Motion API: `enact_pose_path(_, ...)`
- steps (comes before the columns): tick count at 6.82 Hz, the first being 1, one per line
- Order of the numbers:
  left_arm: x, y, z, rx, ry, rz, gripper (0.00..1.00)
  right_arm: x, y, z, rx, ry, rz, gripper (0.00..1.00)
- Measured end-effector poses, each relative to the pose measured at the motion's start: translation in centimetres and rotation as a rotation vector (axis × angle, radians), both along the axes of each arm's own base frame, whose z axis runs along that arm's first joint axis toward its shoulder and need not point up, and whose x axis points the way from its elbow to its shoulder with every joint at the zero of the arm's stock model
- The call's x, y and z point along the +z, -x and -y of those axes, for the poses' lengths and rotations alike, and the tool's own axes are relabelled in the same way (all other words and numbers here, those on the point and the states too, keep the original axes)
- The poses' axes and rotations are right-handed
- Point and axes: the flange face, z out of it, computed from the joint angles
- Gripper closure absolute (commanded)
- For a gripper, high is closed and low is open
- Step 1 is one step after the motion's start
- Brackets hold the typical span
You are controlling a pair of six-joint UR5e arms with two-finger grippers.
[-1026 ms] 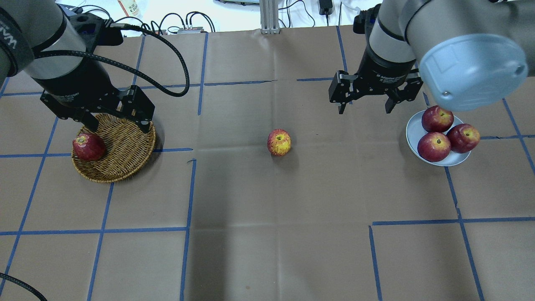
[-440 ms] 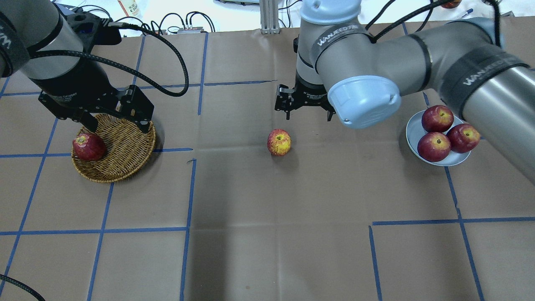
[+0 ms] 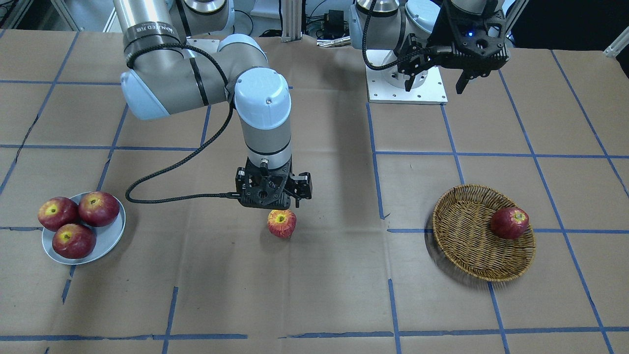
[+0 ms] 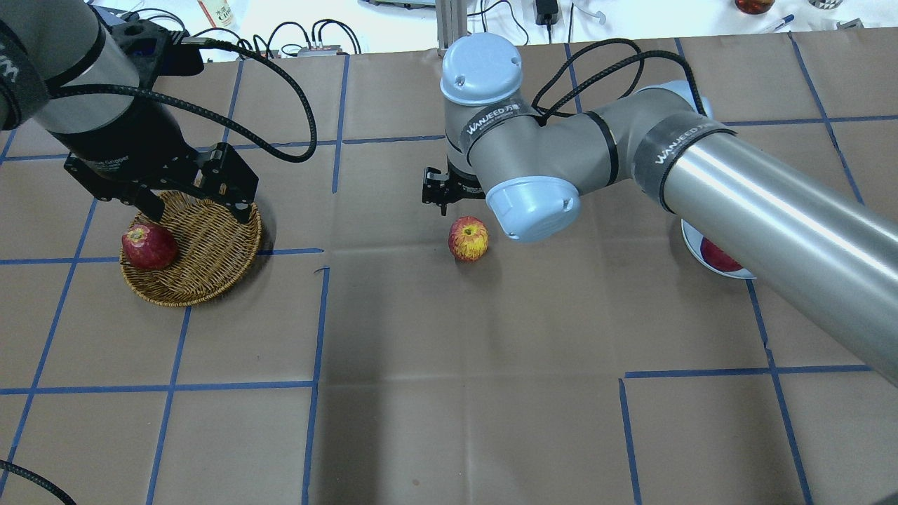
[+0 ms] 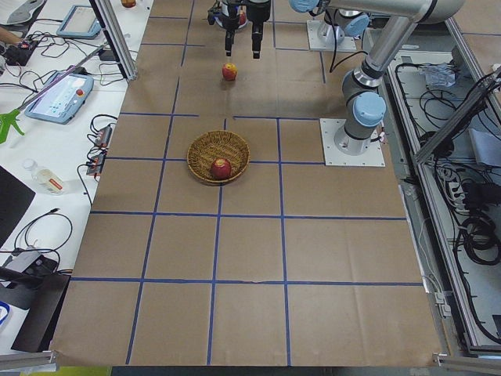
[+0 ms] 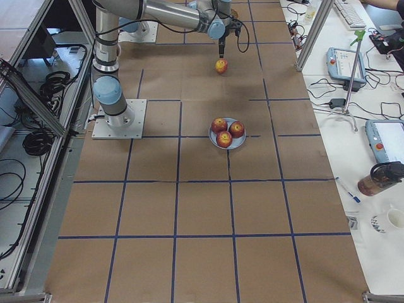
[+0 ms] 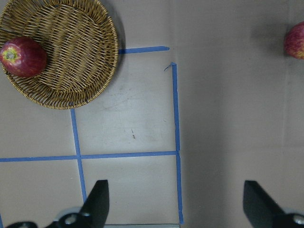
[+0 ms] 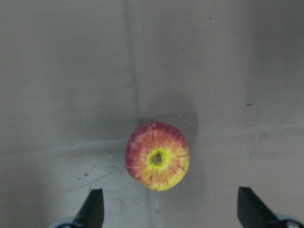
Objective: Transfer apple from basket to plate
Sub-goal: 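Reach the right gripper over the apple and close on it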
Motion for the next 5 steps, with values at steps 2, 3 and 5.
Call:
enact_pose_path(2, -0.1, 0.0, 0.1, 0.001, -0.001, -0.001, 0.01, -4.5, -0.6, 0.4, 0.004, -0.005, -0.001, 0.00)
enact_pose_path(3, -0.1, 0.0, 0.1, 0.001, -0.002, -0.001, 0.01, -6.9, -0.6, 0.3, 0.005, 0.009, 0.003, 0.00)
enact_pose_path(5, -0.2, 0.0, 0.1, -0.001, -0.004, 0.000, 0.01, -10.1, -0.3, 0.4, 0.008, 0.023, -0.024, 0.04)
